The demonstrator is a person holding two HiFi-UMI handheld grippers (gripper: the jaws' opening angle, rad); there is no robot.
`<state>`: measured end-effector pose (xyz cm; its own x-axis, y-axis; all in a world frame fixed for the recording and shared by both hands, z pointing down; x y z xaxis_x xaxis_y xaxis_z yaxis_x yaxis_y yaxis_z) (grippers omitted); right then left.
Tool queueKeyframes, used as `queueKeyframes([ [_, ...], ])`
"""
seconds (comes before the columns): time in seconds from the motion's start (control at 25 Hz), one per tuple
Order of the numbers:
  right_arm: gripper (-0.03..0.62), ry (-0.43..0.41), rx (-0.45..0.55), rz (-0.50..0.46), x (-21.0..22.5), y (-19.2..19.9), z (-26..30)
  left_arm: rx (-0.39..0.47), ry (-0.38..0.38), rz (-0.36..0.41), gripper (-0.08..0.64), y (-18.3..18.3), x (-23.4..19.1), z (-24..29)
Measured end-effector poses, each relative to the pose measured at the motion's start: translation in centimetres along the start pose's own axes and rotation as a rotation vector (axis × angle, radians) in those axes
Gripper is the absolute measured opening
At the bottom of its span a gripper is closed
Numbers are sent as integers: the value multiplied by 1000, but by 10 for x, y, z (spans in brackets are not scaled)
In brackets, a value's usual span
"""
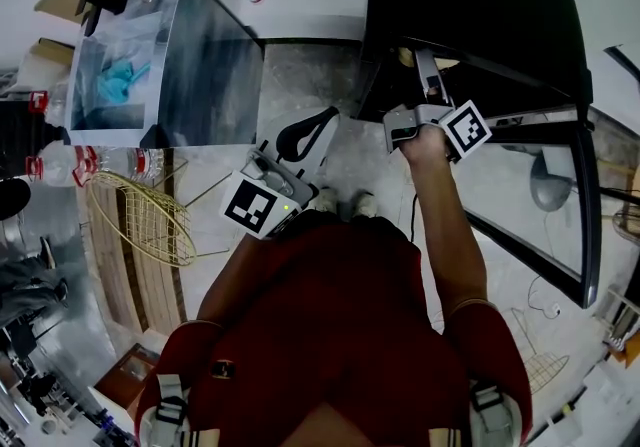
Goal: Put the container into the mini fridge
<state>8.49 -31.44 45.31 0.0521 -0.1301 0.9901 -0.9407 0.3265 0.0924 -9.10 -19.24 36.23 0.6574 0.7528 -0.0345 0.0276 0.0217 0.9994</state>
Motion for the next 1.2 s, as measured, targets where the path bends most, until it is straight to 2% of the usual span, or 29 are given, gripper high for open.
queueKeyframes([
  [0.16, 379, -3, -23, -28, 0, 3, 0, 23, -2, 4, 6, -1, -2, 1],
  [0.6, 379, -20, -92, -100, -5, 10, -18, 10, 1, -2, 6, -3, 4, 0],
  [1.2, 379, -22, -170, -177, -4, 11, -38, 10, 35, 17, 6, -5, 33, -3],
])
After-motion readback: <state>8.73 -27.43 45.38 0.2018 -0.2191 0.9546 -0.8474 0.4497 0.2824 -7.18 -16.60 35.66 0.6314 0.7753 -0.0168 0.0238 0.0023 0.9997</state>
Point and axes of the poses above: the fingertips, and each gripper's own axes: z forward along the fingers, x to its right, y out of its underside, the point moved 3 cm from there along -z, backward along the fingers, and after that the axes turned 3 degrees about z, right-handed, at the moved point
